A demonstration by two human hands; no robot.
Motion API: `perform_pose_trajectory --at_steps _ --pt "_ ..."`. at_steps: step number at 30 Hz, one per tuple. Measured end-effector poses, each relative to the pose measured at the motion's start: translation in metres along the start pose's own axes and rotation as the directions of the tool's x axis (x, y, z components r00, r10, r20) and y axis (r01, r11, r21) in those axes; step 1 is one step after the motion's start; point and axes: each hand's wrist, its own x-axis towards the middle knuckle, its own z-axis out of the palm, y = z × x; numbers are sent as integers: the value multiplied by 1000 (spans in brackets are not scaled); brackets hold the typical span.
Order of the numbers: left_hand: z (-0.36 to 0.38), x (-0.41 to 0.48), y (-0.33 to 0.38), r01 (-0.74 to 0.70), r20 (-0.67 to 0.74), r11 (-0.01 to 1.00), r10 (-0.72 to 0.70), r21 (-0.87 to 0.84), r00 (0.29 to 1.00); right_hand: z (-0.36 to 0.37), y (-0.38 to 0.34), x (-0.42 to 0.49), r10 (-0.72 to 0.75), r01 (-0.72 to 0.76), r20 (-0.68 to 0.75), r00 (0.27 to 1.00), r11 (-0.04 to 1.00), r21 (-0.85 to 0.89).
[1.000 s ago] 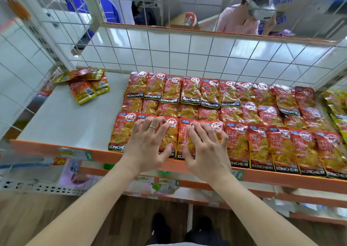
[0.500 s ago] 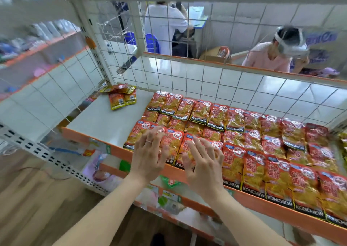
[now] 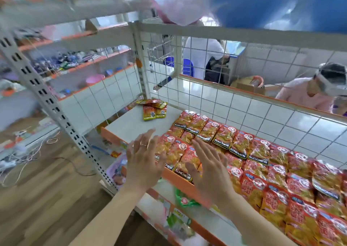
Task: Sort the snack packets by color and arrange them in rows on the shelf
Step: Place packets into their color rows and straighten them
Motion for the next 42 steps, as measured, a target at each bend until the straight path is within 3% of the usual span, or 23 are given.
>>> perform_pose_trajectory --at_steps 10,20,27,33,35,40,42 --pt "6 29 -51 51 16 998 -50 -27 999 23 -18 57 -36 37 -8 999 999 22" --pt "46 93 -119 19 212 1000 -17 -5 977 77 -39 138 59 -54 134 989 997 -47" --pt "80 138 -149 -57 483 998 31 39 875 117 -52 195 152 -121 221 963 981 -151" --pt "98 174 -176 -219 588 974 141 64 796 140 -59 239 265 -181 317 911 945 -271" --pt "108 173 -183 -235 518 971 180 43 837 146 -57 254 264 -152 368 892 940 -305" --pt "109 157 -197 -285 444 958 252 10 860 164 -49 276 294 -152 395 871 924 -351" --pt "99 151 -203 -290 337 957 276 -11 900 173 -51 277 308 -159 421 853 922 -352"
